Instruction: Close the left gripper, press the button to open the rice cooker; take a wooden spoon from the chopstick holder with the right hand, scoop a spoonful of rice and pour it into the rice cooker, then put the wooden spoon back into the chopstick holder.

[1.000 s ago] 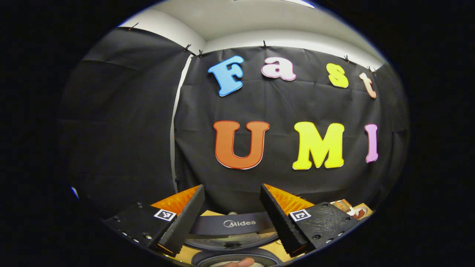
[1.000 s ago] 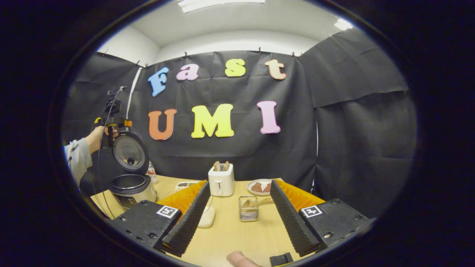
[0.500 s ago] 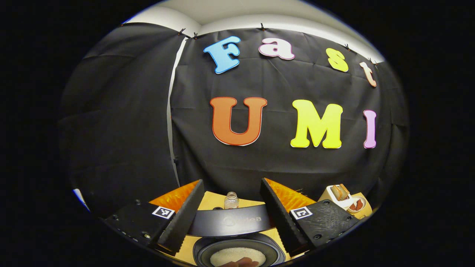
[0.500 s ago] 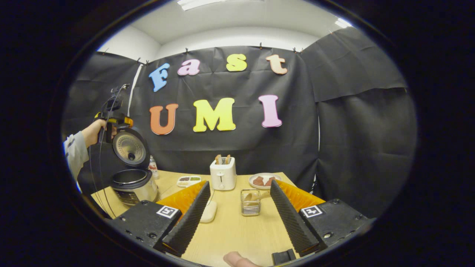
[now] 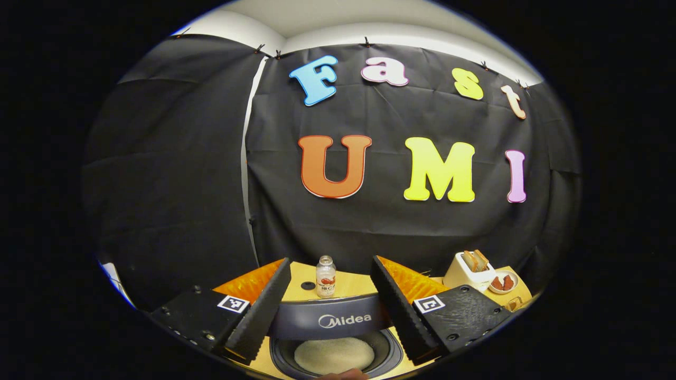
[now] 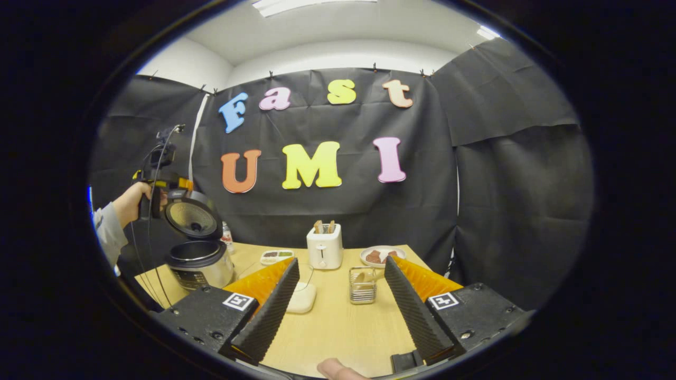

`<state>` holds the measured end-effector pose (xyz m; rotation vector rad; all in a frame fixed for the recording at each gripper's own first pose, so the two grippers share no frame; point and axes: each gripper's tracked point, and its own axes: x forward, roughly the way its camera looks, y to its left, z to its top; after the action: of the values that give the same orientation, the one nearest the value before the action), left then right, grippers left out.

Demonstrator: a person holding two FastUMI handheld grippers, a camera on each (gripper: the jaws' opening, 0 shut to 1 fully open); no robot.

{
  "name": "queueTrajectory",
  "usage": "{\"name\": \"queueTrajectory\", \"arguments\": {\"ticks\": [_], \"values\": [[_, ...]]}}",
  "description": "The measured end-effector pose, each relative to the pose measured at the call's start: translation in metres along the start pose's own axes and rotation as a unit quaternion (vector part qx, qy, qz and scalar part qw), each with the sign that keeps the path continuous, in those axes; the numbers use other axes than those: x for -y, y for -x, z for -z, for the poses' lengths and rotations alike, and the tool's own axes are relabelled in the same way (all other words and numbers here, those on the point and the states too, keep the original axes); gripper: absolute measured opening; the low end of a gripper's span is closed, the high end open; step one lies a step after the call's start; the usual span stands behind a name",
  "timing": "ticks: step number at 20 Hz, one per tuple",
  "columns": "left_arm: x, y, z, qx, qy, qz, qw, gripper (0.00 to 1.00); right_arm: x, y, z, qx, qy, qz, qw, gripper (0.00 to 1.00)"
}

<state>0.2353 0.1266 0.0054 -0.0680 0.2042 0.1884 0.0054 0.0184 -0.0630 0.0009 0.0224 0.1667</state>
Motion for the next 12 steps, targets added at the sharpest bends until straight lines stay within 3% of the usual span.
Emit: {"name": "queueTrajectory", "arguments": {"ticks": [12], "values": [[0.013, 0.043, 0.107, -0.053, 0.001, 0.011, 0.999, 0.99, -0.012, -0.006, 0.001, -0.009, 0.009, -0.007, 1.000, 1.00]]}}
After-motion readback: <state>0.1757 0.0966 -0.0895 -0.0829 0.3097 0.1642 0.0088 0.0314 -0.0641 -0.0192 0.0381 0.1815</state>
